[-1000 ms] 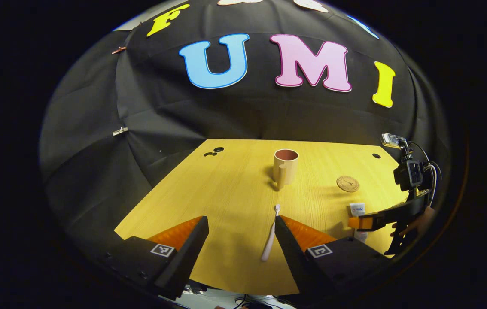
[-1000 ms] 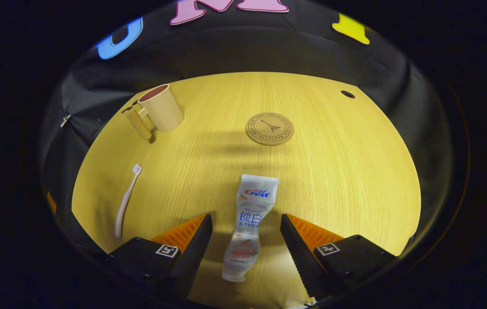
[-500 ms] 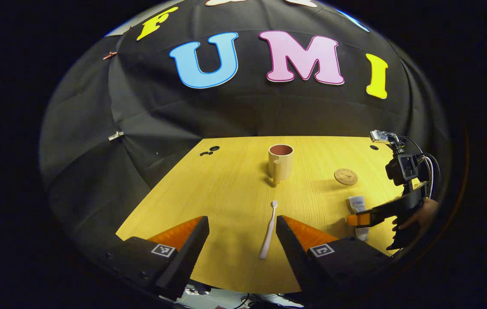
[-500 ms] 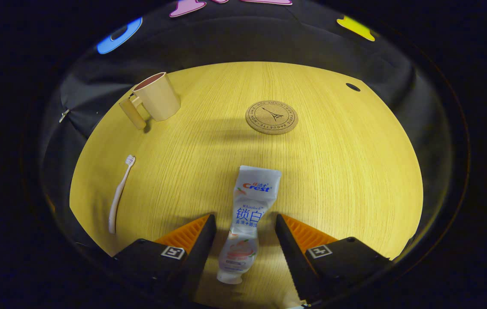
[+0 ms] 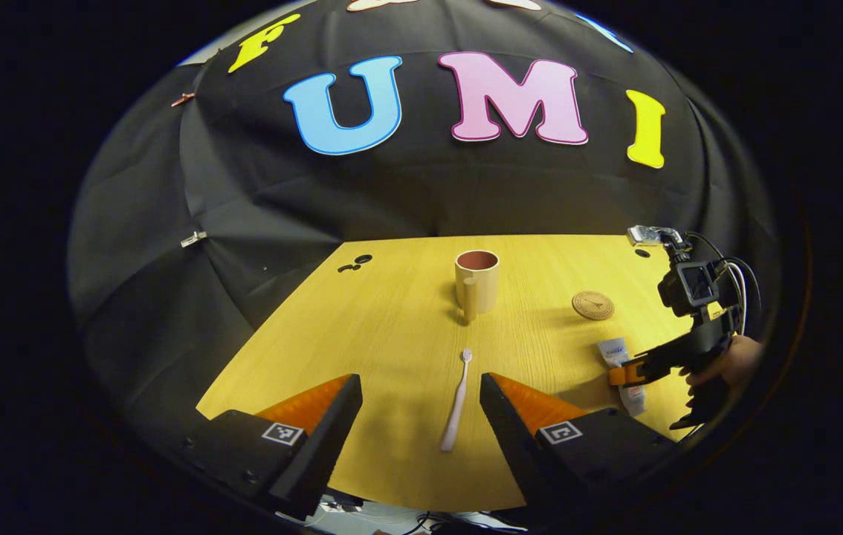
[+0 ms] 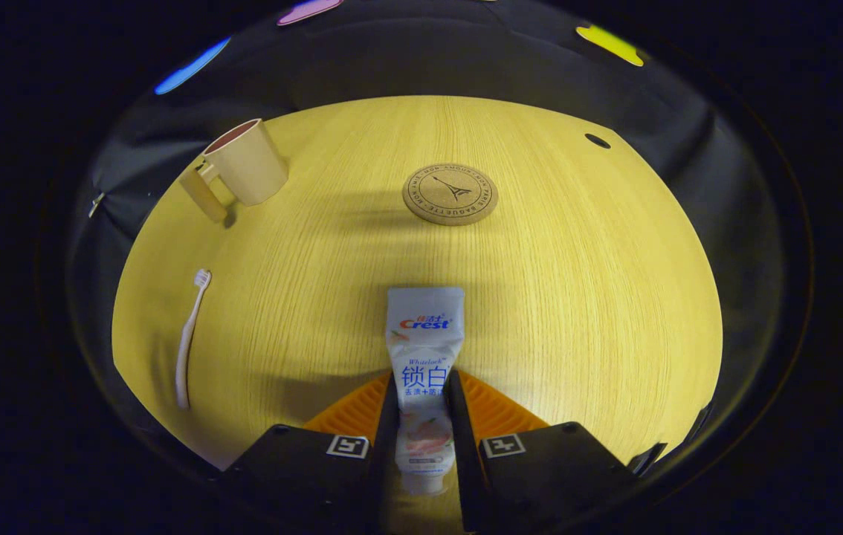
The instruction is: Put the toothbrush and toothpaste on the desktop into the cup, then pick up the cup and place it on the coaster on the desktop.
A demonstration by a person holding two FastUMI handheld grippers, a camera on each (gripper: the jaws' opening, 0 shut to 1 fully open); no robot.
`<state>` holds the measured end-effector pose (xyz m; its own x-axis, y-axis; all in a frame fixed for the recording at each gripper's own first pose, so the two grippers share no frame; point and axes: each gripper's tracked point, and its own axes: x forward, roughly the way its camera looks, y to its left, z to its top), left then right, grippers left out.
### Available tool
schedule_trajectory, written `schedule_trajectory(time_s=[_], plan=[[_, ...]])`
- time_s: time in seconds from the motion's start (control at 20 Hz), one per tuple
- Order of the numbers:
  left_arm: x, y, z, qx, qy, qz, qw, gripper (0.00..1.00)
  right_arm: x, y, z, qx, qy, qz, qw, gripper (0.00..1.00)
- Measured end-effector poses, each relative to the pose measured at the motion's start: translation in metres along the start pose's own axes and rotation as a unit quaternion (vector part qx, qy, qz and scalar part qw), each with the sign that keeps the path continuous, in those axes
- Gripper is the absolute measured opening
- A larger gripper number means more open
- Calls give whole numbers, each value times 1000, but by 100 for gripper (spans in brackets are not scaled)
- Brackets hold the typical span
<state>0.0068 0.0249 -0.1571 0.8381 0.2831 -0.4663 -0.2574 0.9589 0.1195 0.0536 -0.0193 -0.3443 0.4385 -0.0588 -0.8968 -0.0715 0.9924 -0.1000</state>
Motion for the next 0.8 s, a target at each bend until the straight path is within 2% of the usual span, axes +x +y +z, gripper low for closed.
schedule_trajectory(time_s=[0.1,0.15,0.2,0.35,0.45,0.5,0.6,0.8], plan=[[3,-5,0,-3,-2,-4,1000,99,0,2,3,-4,-3,4,1000,40],[5,-7,0,-4,-2,-6,1000,99,-1,2,3,-13,-8,7,1000,45],[4,-7,-1,-5,-1,-6,1000,99,2,3,2,-25,-10,11,1000,37],[8,-5,0,-10,0,-3,1000,99,-2,4,1,-41,-8,28,999,31],[11,-1,-2,-14,3,1,1000,99,-3,2,0,-48,-9,39,998,34],[13,3,-5,-17,6,3,1000,99,-5,2,-1,-51,-11,42,998,27],[20,7,-9,-26,17,1,1000,99,-6,0,-5,-65,-9,48,997,27],[40,6,-24,-24,51,-24,998,99,-19,-7,-1,-71,-29,56,995,27]])
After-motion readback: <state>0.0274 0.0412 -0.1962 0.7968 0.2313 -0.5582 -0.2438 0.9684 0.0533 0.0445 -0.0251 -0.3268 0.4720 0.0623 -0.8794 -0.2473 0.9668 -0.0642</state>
